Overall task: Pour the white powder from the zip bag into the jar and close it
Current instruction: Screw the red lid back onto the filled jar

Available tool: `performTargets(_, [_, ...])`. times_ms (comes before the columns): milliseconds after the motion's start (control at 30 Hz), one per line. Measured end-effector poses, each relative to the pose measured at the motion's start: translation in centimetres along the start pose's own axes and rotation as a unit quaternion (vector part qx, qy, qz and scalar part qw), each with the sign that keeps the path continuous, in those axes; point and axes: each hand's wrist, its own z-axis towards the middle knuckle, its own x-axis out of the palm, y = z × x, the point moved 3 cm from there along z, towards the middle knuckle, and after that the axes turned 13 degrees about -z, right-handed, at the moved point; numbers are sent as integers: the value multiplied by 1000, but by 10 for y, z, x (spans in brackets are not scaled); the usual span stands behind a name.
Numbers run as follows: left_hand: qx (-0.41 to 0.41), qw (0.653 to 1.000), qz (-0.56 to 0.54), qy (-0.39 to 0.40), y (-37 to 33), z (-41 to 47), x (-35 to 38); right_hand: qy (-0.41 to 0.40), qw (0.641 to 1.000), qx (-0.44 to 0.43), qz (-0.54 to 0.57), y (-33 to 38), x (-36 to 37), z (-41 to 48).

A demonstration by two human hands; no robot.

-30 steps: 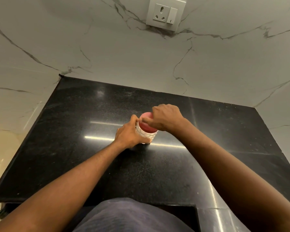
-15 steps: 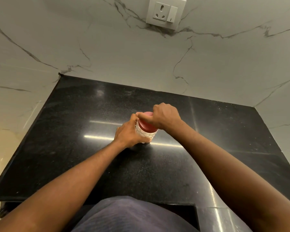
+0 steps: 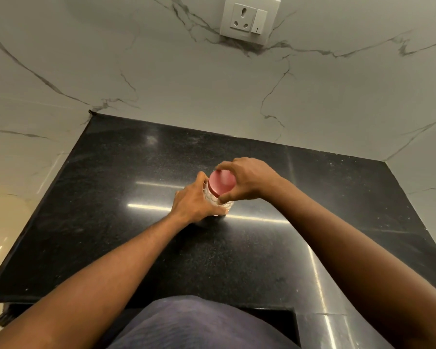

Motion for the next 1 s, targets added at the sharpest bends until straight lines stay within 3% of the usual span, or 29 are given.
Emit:
performTargets(100, [3,1000,21,-6,1,1,1,-60,994,62,-62,9,2,5])
performTargets(233, [7,1000,29,5,3,4,0,-67,986,91,-124,18,3,8])
performTargets(367, [5,1000,27,13,2,6,0,-44,993,27,-107,13,12,5])
performTargets(433, [6,1000,22,7,2,6,-1,-50,997,-2,-60,13,20,-1])
performTargets(633, [22,999,27,-21,5,0,3,-143,964,75,211,7,52,-18])
performTargets(867, [28,999,31,23,2,2,-4,-167,948,97,254,11,61,-19])
performTargets(1000, [16,999,-43,12,7,-6,2,-155,900,163,374,24,85,-32])
